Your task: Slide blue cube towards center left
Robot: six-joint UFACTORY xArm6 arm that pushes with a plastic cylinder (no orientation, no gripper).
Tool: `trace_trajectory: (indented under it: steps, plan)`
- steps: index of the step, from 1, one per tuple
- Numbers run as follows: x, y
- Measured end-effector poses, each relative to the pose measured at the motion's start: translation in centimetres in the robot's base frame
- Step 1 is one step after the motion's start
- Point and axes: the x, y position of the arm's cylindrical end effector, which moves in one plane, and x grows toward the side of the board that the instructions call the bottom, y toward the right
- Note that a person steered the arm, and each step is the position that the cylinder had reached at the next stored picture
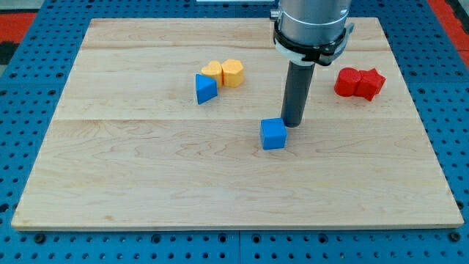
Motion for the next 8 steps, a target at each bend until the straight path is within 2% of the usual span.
trace_trajectory:
  steps: [2, 3, 4, 8]
  plan:
    - [0.0, 1.1]
    - [2.3, 1.0]
    - [4.2, -3.8]
    - [0.0, -25.2]
